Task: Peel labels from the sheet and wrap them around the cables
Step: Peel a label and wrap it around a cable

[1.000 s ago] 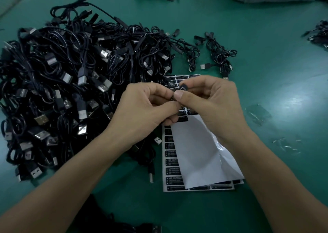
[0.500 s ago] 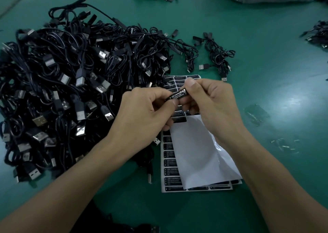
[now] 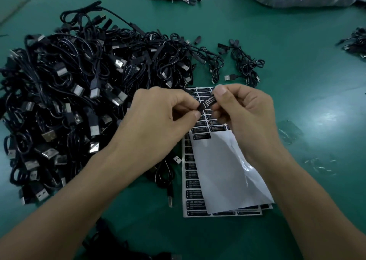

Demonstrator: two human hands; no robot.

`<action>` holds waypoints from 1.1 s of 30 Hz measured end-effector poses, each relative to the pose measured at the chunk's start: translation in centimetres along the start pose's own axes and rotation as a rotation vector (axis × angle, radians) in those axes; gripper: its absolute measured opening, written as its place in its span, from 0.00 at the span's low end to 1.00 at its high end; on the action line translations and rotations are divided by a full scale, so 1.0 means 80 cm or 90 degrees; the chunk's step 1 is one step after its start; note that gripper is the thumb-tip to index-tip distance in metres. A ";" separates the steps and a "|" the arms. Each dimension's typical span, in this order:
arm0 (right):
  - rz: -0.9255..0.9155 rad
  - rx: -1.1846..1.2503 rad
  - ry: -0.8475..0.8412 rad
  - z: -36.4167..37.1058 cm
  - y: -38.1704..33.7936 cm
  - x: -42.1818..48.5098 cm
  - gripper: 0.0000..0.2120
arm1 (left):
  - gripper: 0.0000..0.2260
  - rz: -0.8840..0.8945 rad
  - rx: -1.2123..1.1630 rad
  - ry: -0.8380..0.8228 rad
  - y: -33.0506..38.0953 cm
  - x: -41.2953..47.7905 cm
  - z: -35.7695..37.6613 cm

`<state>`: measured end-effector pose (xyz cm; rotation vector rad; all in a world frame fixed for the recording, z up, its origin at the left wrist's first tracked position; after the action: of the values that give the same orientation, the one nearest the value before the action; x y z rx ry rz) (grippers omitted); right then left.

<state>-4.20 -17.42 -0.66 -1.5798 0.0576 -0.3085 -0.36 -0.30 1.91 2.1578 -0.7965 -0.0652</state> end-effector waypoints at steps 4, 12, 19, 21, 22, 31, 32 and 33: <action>0.014 0.137 -0.100 0.013 -0.004 -0.005 0.09 | 0.08 -0.034 -0.037 0.021 0.002 0.004 -0.005; -0.016 -0.264 -0.258 0.050 0.002 -0.029 0.10 | 0.07 -0.182 -0.582 0.117 -0.002 0.014 -0.016; -0.087 -0.070 -0.131 0.060 -0.014 -0.028 0.06 | 0.03 -0.194 -0.791 0.135 0.003 0.019 -0.033; -0.141 -0.098 -0.077 0.059 -0.020 -0.028 0.11 | 0.03 -0.206 -0.825 0.135 0.003 0.020 -0.038; -0.164 -0.110 -0.054 0.059 -0.024 -0.028 0.12 | 0.04 -0.207 -0.831 0.130 0.003 0.020 -0.039; -0.056 -0.103 0.003 0.031 -0.041 -0.009 0.12 | 0.02 -0.182 -0.774 0.099 0.005 0.018 -0.031; -0.038 -0.101 0.027 0.021 -0.041 0.001 0.12 | 0.02 -0.183 -0.760 0.100 0.005 0.017 -0.028; -0.029 -0.118 0.058 0.009 -0.039 0.015 0.13 | 0.04 -0.186 -0.747 0.099 0.005 0.017 -0.026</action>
<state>-3.35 -16.85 2.65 -1.7516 0.1236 -0.4214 1.15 0.21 3.88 1.1098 -0.2073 -0.4014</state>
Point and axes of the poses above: each hand's wrist, its own x-axis towards the middle knuckle, its own z-axis out of the palm, y = z × x, the point moved 1 cm from there along x, towards the middle knuckle, and after that the axes turned 8 degrees about -y, right-handed, at the moved point
